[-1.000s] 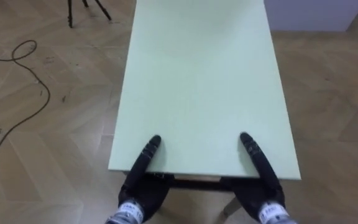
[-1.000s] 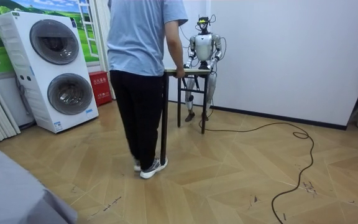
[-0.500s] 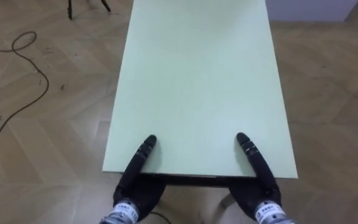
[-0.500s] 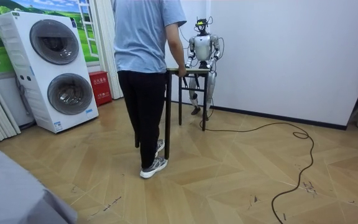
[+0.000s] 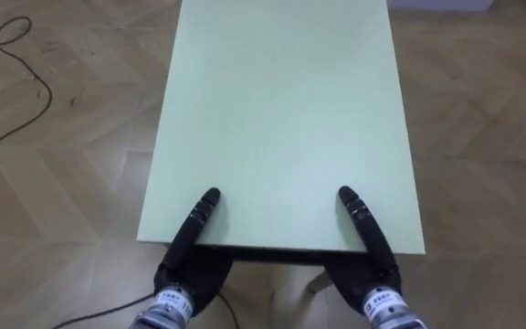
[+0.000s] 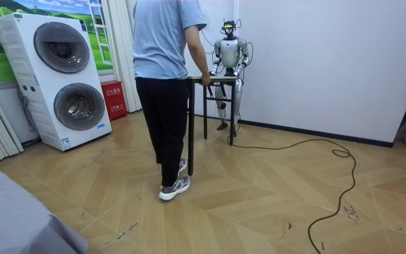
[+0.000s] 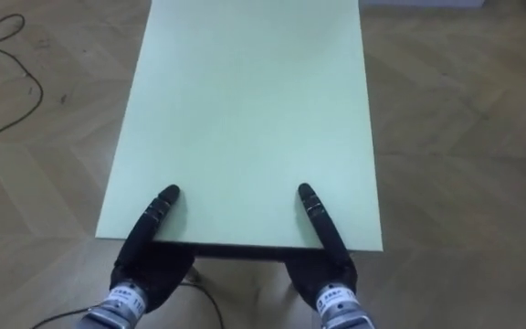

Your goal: Move table with human

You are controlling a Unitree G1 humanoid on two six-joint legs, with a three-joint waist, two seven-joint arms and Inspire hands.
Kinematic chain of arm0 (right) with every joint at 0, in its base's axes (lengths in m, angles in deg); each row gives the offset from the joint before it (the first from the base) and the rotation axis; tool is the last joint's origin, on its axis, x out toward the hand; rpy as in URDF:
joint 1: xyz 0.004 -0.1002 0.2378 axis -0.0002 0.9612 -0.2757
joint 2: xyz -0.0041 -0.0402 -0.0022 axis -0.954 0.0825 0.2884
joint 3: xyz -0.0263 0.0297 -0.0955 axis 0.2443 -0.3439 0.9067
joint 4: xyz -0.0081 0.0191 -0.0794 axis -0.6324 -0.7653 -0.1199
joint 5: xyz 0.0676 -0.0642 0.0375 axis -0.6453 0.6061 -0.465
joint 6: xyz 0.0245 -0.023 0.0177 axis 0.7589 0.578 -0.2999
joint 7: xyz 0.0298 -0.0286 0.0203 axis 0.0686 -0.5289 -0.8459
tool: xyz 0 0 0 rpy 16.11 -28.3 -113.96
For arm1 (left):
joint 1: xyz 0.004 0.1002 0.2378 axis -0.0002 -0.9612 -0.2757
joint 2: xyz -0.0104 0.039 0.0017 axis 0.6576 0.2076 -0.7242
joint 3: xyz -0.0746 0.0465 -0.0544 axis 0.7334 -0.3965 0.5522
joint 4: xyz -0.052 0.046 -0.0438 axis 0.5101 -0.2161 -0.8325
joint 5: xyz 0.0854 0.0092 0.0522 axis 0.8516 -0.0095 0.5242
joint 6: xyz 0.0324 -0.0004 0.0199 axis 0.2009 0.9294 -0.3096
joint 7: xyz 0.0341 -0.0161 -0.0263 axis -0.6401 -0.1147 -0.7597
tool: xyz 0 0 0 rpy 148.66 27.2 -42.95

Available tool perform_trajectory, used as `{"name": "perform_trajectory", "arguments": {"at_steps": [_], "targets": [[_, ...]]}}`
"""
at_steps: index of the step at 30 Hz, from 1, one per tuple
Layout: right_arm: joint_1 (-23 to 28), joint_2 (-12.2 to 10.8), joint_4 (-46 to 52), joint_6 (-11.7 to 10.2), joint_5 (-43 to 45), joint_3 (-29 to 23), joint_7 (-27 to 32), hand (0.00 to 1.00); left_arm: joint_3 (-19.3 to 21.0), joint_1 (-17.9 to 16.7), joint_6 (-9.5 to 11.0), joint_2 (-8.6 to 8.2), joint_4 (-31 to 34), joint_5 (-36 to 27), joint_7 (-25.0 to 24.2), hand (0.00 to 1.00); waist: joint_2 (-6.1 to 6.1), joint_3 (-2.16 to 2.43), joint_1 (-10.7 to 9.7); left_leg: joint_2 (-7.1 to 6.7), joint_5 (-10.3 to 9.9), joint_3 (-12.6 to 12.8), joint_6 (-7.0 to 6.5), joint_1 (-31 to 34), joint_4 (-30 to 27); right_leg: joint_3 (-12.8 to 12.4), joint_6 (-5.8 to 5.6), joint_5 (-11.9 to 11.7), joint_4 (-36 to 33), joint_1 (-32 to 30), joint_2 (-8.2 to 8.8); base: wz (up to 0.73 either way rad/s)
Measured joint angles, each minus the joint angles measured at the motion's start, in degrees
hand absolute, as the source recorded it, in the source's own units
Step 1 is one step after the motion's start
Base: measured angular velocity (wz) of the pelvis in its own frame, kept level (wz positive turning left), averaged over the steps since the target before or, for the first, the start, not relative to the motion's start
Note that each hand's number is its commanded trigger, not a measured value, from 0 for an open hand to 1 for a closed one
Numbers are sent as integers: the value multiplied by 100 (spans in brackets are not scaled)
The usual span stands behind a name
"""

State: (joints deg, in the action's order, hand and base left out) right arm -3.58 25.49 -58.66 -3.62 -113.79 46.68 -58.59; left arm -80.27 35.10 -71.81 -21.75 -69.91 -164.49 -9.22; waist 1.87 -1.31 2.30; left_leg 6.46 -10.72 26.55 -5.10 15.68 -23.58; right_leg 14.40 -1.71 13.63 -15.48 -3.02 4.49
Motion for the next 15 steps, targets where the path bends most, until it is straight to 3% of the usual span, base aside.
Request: {"name": "perform_trajectory", "arguments": {"at_steps": [3, 7, 13, 15], "targets": [[-45, 30, -7, -9, -60, -8, -34, 100, -3, 27, -9, -44, -7, -68, 0, 100, -103, 2, -102, 11, 147, -136, -13, 106, 58, 139, 60, -40, -15, -63, -44, 22], [-37, 54, -18, -10, -84, 5, -34, 100, -7, 5, -17, -43, -11, -58, -2, 100, -131, 7, -42, 27, 345, -196, 46, 86, 226, 154, 156, -89, -6, -89, -116, 5], [-14, 138, -16, -3, -66, 58, -3, 100, -28, -117, -20, -122, -21, -106, 4, 100, -251, 2, 39, 91, 510, -387, 190, 56, 219, 286, 325, -161, 186, 64, -298, 8], [-1, 184, 3, -2, -15, 61, 10, 100, -30, -151, -16, -145, -37, -116, 6, 100, -265, 7, 27, 22, 657, -562, 300, 13, 393, 339, 400, -200, 257, 55, -254, 0]]}}
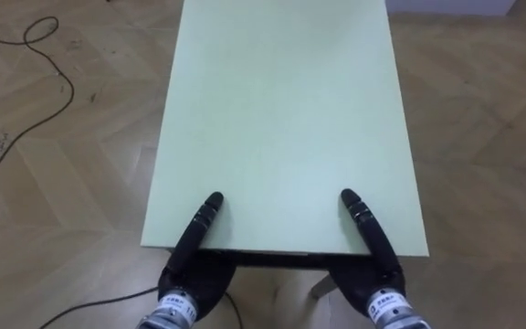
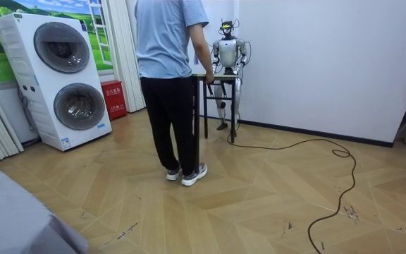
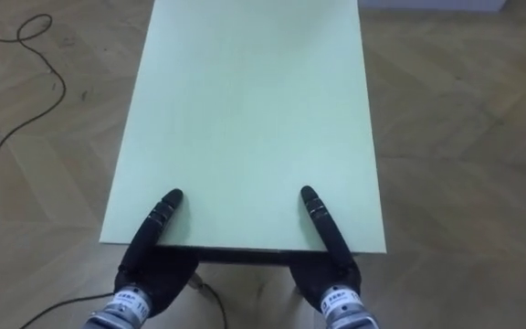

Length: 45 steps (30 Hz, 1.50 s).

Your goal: Move table with human

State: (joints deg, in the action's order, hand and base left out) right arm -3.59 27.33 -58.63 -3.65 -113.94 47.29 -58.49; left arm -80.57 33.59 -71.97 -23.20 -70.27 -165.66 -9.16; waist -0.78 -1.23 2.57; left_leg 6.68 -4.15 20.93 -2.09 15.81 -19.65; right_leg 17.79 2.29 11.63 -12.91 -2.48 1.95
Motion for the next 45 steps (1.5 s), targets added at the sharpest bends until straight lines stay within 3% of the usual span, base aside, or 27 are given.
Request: {"name": "perform_trajectory", "arguments": {"at_steps": [1, 2, 3, 4, 5, 7, 8, 11, 15, 22, 27, 31, 34, 37, 39, 40, 41, 45], "targets": [[-10, 48, 11, 2, 65, 1, 10, 100, -8, -31, 6, -32, 0, -10, 0, 100, -11, 3, 11, -20, -48, -179, 88, -36, -67, 200, 41, -72, 121, 26, 45, -18], [-22, 77, 18, 3, 147, 0, 27, 100, -34, -90, 58, -100, 1, -13, 0, 100, -48, 5, 23, 89, -373, -247, 146, -95, -562, 506, 30, -126, 191, 102, 85, -15], [-21, 95, 41, 3, 159, -7, 59, 100, -45, -112, 68, -104, 1, -16, 0, 100, -81, 3, 14, 147, -560, -258, 169, -164, -797, 630, 28, -136, 217, 148, 89, 8], [-19, 127, 111, 3, 176, -12, 130, 100, -58, -127, 69, -123, 1, -56, 0, 100, -152, 5, -80, 231, -830, -307, 276, -299, -1084, 806, 24, -131, 190, 179, 84, 36], [-21, 151, 188, 3, 199, -27, 163, 100, -58, -115, 71, -142, 13, -59, 0, 100, -199, 2, -169, 251, -910, -351, 343, -395, -991, 908, 6, -114, 92, 160, 92, 43], [-20, 161, 251, 13, 199, -29, 198, 100, -63, -107, 87, -142, 21, -67, 0, 100, -236, -18, -299, 115, -913, -391, 344, -554, -467, 891, -36, -88, -6, 109, 114, 48], [-24, 162, 254, 20, 195, -29, 225, 100, -90, -93, 112, -138, 21, -85, 0, 100, -232, -16, -375, 29, -863, -402, 239, -619, -255, 791, -63, -72, -47, 98, 143, 46], [-30, 166, 252, 25, 196, -23, 283, 100, -100, -81, 136, -123, 19, -80, 67, 100, -241, -26, -349, -142, -724, -377, 131, -758, 27, 586, -122, -37, -210, 36, 280, 10], [-30, 156, 252, 27, 191, -16, 283, 100, -102, -74, 159, -115, 19, -74, 67, 100, -244, -28, -370, -238, -675, -407, 78, -749, 118, 591, -160, -22, -274, 2, 361, 6], [12, 141, 257, 1, 183, -23, 228, 100, -103, -61, 161, -147, 21, -46, 60, 100, -219, -23, -527, -455, -629, -743, 6, -748, 208, 555, -300, 53, -247, 114, 404, 25], [18, 113, 261, -11, 146, -15, 219, 100, -103, -12, 159, -81, 24, -49, 60, 100, -98, -17, -540, -558, -629, -1041, 7, -770, 220, 412, -349, 81, -198, 258, 387, 29], [22, 125, 268, -10, 146, -3, 225, 100, -109, -23, 157, -77, 24, -48, 61, 100, -20, -20, -426, -629, -628, -1276, 10, -782, 225, 249, -349, 81, -61, 412, 329, 29], [27, 155, 273, -58, 147, 54, 230, 100, -118, -24, 156, -55, 24, -67, 63, 100, -13, -21, -397, -676, -607, -1582, 43, -644, 150, 371, -349, 80, -58, 457, 290, 52], [28, 149, 273, -72, 166, 80, 266, 100, -120, -43, 154, -64, 24, -130, 70, 100, -9, -24, -391, -735, -532, -1871, 60, -538, 120, 681, -349, 81, -60, 538, 279, 69], [41, 169, 273, -72, 157, 71, 296, 100, -121, -43, 136, -87, 23, -110, 108, 100, -9, -24, -439, -725, -483, -1696, 19, -502, 123, 846, -349, 81, -61, 633, 278, 92], [54, 168, 273, -72, 140, 67, 300, 100, -130, -42, 133, -91, 24, -104, 131, 100, -10, -24, -496, -674, -445, -1337, -42, -483, 127, 851, -349, 82, -73, 679, 275, 99], [59, 153, 273, -72, 145, 57, 300, 100, -132, -31, 133, -79, 24, -100, 131, 100, -14, -23, -541, -644, -415, -1170, -92, -436, 122, 815, -350, 83, -83, 699, 256, 91], [59, 119, 300, -72, 234, 8, 300, 100, -130, -14, 135, -103, 24, -103, 131, 100, -53, -23, -523, -731, -407, -1386, -101, -427, 81, 667, -368, 95, -105, 763, 231, 45]]}}
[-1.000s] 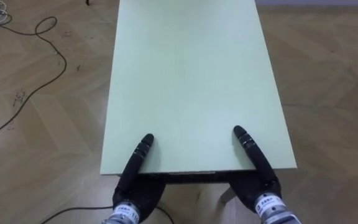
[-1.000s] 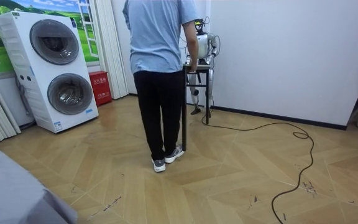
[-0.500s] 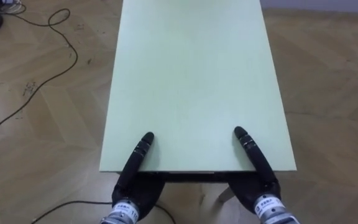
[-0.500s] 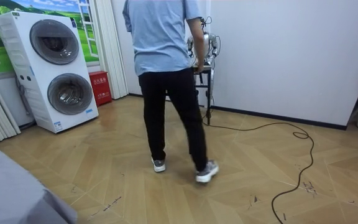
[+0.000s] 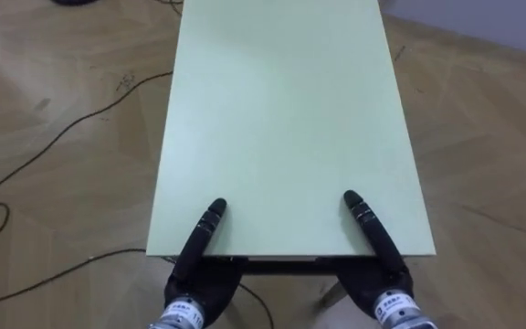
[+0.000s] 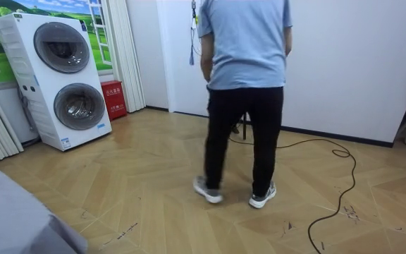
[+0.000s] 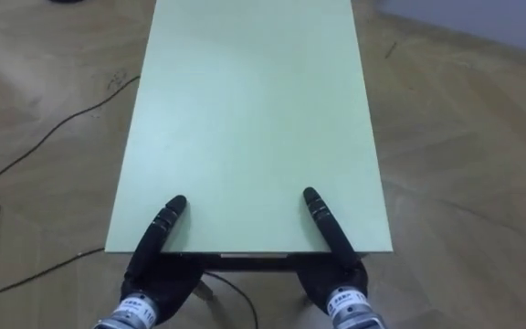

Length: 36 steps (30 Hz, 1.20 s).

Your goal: Move table with human

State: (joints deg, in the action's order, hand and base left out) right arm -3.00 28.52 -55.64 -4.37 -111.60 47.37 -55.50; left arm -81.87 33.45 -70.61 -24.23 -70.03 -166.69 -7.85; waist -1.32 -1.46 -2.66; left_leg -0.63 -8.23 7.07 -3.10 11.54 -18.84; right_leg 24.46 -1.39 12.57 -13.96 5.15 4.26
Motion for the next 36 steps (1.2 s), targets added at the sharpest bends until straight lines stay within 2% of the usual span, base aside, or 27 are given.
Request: {"name": "perform_trajectory", "arguments": {"at_steps": [4, 6, 7, 8, 9, 10, 11, 12, 13, 14, 16, 20, 21, 24, 26, 30, 32, 33, 34, 35, 36], "targets": [[-28, -2, 75, -19, 106, -59, 13, 100, 0, 70, 0, -24, 1, -2, 0, 100, -45, -5, 158, -20, 31, 16, -50, 101, 0, -3, -9, 4, -94, -50, 16, 18], [-3, 0, 75, -19, 71, -60, 37, 100, -24, 77, 0, 11, 1, 5, 1, 100, -71, -15, 124, -25, 48, -20, -78, 78, 1, 23, -28, 17, -447, -126, 66, 37], [25, -8, 75, -24, 30, -54, 37, 100, -52, 91, 5, 13, 0, 17, 9, 100, -97, -29, 121, -45, 55, -148, -91, 74, -2, -85, -38, 26, -803, -254, 98, 45], [62, -34, 76, -32, 47, -58, 28, 100, -72, 91, 9, 44, 0, 4, 9, 100, -136, -51, 77, -42, 66, -376, -109, 71, -12, -355, -67, 105, -1171, -513, 113, 47], [82, -29, 79, -34, 59, -67, 18, 100, -80, 88, 16, 52, 0, -2, 9, 100, -173, -62, 43, -78, 72, -510, -118, 88, -30, -637, -49, 219, -1183, -601, 51, 49], [87, -53, 106, -37, 71, -73, 15, 100, -85, 87, 30, 53, 1, -15, 9, 100, -161, -55, -9, -183, 106, -694, -121, 117, -31, -1110, 35, 417, -820, -744, -47, 62], [90, -57, 115, -44, 84, -74, 15, 100, -93, 89, 28, 44, -5, -18, 9, 100, -133, -42, -46, -380, 155, -843, -128, 134, -5, -1352, 34, 321, -395, -834, -40, 77], [117, -35, 116, -58, 91, -83, 15, 100, -109, 96, 24, 37, -36, -19, 14, 100, -153, -48, -144, -455, 180, -950, -138, 123, 1, -1311, 102, 280, -476, -828, -18, 92], [165, -14, 118, -105, 101, -76, 1, 100, -152, 79, 25, 45, -50, -19, 16, 100, -171, -36, -197, -549, 259, -994, -129, 79, 71, -1078, 108, 295, -448, -759, 54, 84], [169, -12, 117, -108, 98, -67, -4, 100, -167, 83, 27, 85, -43, -27, 13, 100, -177, -33, -199, -547, 333, -1012, -120, 96, 152, -898, 139, 265, -365, -685, 63, 71], [176, -19, 117, -112, 40, -35, -2, 100, -182, 89, 31, 100, -44, -80, 13, 100, -147, -30, -204, -523, 370, -1007, -115, 114, 172, -737, 151, 254, -277, -590, 34, 55], [174, 29, 117, -113, -1, 38, 62, 100, -195, 16, 61, 102, -43, -113, 20, 100, -47, -14, 197, -473, 398, -1015, -97, 78, 260, -780, 174, 184, -79, -483, -51, 11], [172, 29, 117, -113, 2, 44, 69, 100, -195, 2, 72, 95, -43, -113, 20, 100, -33, -10, 232, -473, 397, -1028, -96, 80, 260, -790, 177, 182, -54, -462, -60, 24], [159, 45, 117, -114, 5, 51, 72, 100, -203, -20, 106, 80, -39, -114, 20, 100, 61, -2, 350, -502, 398, -1040, -98, 90, 253, -1042, 178, 182, 58, -343, -141, 43], [137, 45, 117, -114, 6, 51, 72, 100, -205, -20, 131, 74, -32, -117, 20, 100, 95, 4, 457, -513, 397, -1046, -99, 74, 234, -1076, 194, 171, 147, -226, -173, 31], [125, 55, 117, -114, 17, 47, 71, 100, -214, -23, 147, 69, -16, -122, 20, 100, 86, 2, 462, -536, 403, -1072, -92, 104, 166, -927, 231, 148, 153, -128, -235, 35], [122, 64, 117, -114, 41, 38, 71, 100, -222, -23, 147, 57, -16, -142, 20, 100, 82, 1, 410, -562, 517, -1134, -66, 108, 258, -653, 271, 117, 265, -51, -233, 45], [128, 64, 117, -114, 37, 38, 71, 100, -225, -23, 147, 57, -17, -146, 20, 100, 75, 1, 366, -561, 564, -1087, -68, 112, 304, -544, 289, 105, 337, -12, -226, 64], [129, 61, 117, -114, 31, 38, 72, 100, -225, -23, 147, 60, -17, -146, 20, 100, 46, 2, 248, -477, 645, -748, -99, 147, 373, -295, 306, 89, 371, 0, -163, 82], [128, 64, 117, -114, 55, 34, 73, 100, -232, -22, 149, 58, -17, -143, 20, 100, 16, 1, 95, -280, 601, -246, -100, 237, 258, -24, 309, 89, 435, -1, -152, 79], [128, 66, 118, -114, 80, 22, 73, 100, -241, -22, 151, 48, -16, -141, 21, 100, -6, -6, 64, -155, 420, 32, -79, 316, -51, 106, 316, 95, 436, -4, -146, 38]]}}
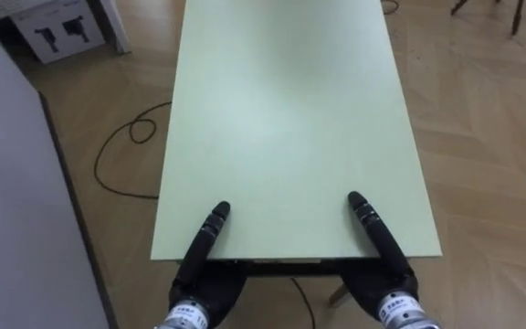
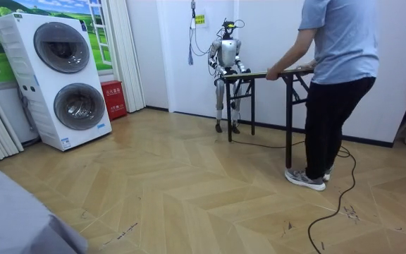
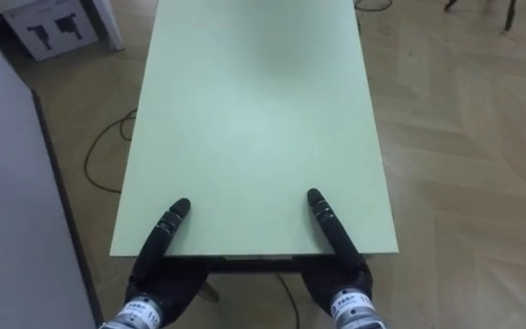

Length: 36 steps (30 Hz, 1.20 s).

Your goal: Move table with human

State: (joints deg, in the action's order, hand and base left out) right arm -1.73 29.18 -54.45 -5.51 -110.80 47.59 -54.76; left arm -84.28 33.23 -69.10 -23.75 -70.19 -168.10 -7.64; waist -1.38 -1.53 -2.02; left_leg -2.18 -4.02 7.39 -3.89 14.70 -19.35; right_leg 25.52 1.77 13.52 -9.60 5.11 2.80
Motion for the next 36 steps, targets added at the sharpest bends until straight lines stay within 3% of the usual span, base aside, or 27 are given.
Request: {"name": "perform_trajectory", "arguments": {"at_steps": [1, 2, 3, 4, 5, 7, 10, 14, 20, 24, 28, 36], "targets": [[-8, -3, 0, 0, 30, -1, 19, 100, -30, -14, 40, 4, -1, -2, 1, 100, -35, -11, 72, 376, -548, 449, 31, 72, -856, 193, 4, 33, -16, 21, -18, 0], [-28, -6, 2, 7, 37, -9, 27, 100, -35, -21, 54, -2, 0, -9, 1, 100, -115, -8, 62, 692, -931, 540, 212, 62, -1364, 284, -32, 57, -60, 43, -73, 8], [-41, -2, 14, 10, 51, -28, 27, 100, -26, -12, 54, -16, -1, -6, 1, 100, -181, -19, 31, 752, -1024, 506, 291, 68, -1384, 335, -66, 95, -168, 44, -96, 42], [-51, -5, 47, 16, 107, -67, 27, 100, -22, -3, 64, -61, 0, 25, 0, 100, -236, -46, -46, 664, -1068, 456, 204, 54, -1167, 341, -149, 160, -362, -44, -66, 69], [-50, -3, 52, 16, 126, -68, 27, 100, -31, 0, 66, -80, -1, 23, 0, 100, -200, -28, -158, 504, -986, 421, 22, -33, -845, 171, -209, 218, -508, -148, 26, 63], [-72, 20, 64, 16, 189, -75, 27, 100, -57, -2, 93, -100, -1, 10, 0, 100, -163, -13, -196, 305, -795, 398, -100, -114, -492, -197, -232, 224, -667, -328, 123, 45], [-88, 40, 63, 19, 232, -60, 87, 100, -102, -21, 125, -58, -25, -54, 0, 100, -134, -17, -23, 131, -618, 354, -159, -232, -183, -415, -266, 207, -710, -381, 217, 19], [-116, 84, 61, 26, 282, -19, 199, 100, -139, -87, 178, -72, -43, -107, 0, 100, -120, -25, 193, 26, -550, 203, -218, -233, -112, -467, -285, 196, -829, -345, 267, 27], [-118, 67, 62, 19, 283, -18, 199, 100, -195, -67, 294, -86, -35, -105, 0, 100, -44, -25, 189, -241, -413, -253, -332, -230, -36, -816, -318, 214, -897, -309, 296, 43], [-113, 59, 52, 21, 220, -2, 201, 100, -206, -63, 295, -36, -13, -99, 0, 100, 39, -18, 219, -351, -367, -401, -369, -221, -15, -843, -404, 181, -564, -117, 281, 27], [-112, 22, 38, 21, 152, 54, 235, 100, -202, -66, 295, 41, 5, -98, 0, 100, 53, -21, 378, -362, -358, -448, -373, -217, -30, -1178, -441, 103, -320, 0, 200, 8], [-114, 20, 2, 21, 177, 61, 236, 100, -199, -110, 303, 16, 5, -103, 6, 100, 75, -22, 399, -442, -302, -774, -347, -73, -119, -1104, -432, 98, -356, 12, 121, 27]]}}
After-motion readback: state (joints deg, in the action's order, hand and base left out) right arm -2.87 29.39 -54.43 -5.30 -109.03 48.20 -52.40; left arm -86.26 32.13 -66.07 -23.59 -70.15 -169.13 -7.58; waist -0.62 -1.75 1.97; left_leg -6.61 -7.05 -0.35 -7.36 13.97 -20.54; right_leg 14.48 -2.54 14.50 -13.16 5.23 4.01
